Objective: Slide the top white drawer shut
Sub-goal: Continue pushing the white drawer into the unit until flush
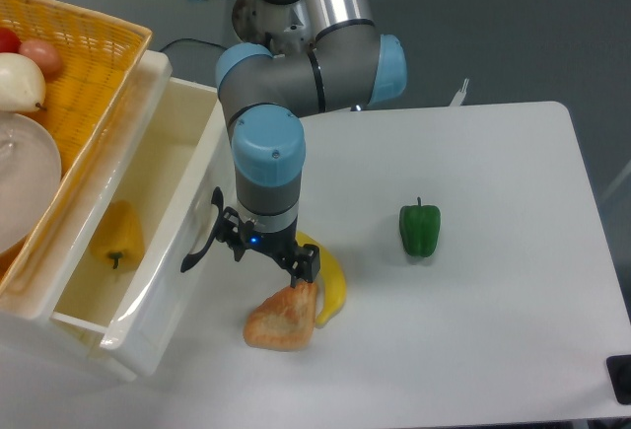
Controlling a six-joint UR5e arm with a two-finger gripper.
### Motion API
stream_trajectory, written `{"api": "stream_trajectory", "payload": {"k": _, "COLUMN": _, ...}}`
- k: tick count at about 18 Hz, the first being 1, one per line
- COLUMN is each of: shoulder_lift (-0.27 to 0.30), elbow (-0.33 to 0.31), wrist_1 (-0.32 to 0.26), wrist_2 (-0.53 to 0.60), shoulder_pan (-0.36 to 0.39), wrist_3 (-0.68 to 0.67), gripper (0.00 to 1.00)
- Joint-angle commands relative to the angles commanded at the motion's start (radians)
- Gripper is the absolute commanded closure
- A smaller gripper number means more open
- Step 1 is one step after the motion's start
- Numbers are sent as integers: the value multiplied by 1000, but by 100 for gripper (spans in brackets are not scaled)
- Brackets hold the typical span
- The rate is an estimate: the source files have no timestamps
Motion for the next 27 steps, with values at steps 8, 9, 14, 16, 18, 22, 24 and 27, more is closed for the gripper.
{"api": "stream_trajectory", "payload": {"k": 8, "shoulder_lift": 2, "elbow": 0, "wrist_1": 0, "wrist_2": 0, "shoulder_pan": -35, "wrist_3": 2, "gripper": 0}}
{"api": "stream_trajectory", "payload": {"k": 9, "shoulder_lift": 3, "elbow": 0, "wrist_1": 0, "wrist_2": 0, "shoulder_pan": -37, "wrist_3": 2, "gripper": 0}}
{"api": "stream_trajectory", "payload": {"k": 14, "shoulder_lift": 2, "elbow": 0, "wrist_1": 2, "wrist_2": 0, "shoulder_pan": -52, "wrist_3": 2, "gripper": 0}}
{"api": "stream_trajectory", "payload": {"k": 16, "shoulder_lift": 2, "elbow": 2, "wrist_1": 2, "wrist_2": 0, "shoulder_pan": -64, "wrist_3": 6, "gripper": 0}}
{"api": "stream_trajectory", "payload": {"k": 18, "shoulder_lift": 2, "elbow": 2, "wrist_1": 2, "wrist_2": 2, "shoulder_pan": -69, "wrist_3": 9, "gripper": 0}}
{"api": "stream_trajectory", "payload": {"k": 22, "shoulder_lift": 2, "elbow": 3, "wrist_1": 2, "wrist_2": 2, "shoulder_pan": -78, "wrist_3": 9, "gripper": 0}}
{"api": "stream_trajectory", "payload": {"k": 24, "shoulder_lift": 2, "elbow": 3, "wrist_1": 2, "wrist_2": 3, "shoulder_pan": -80, "wrist_3": 9, "gripper": 0}}
{"api": "stream_trajectory", "payload": {"k": 27, "shoulder_lift": 3, "elbow": 3, "wrist_1": 0, "wrist_2": 3, "shoulder_pan": -83, "wrist_3": 9, "gripper": 0}}
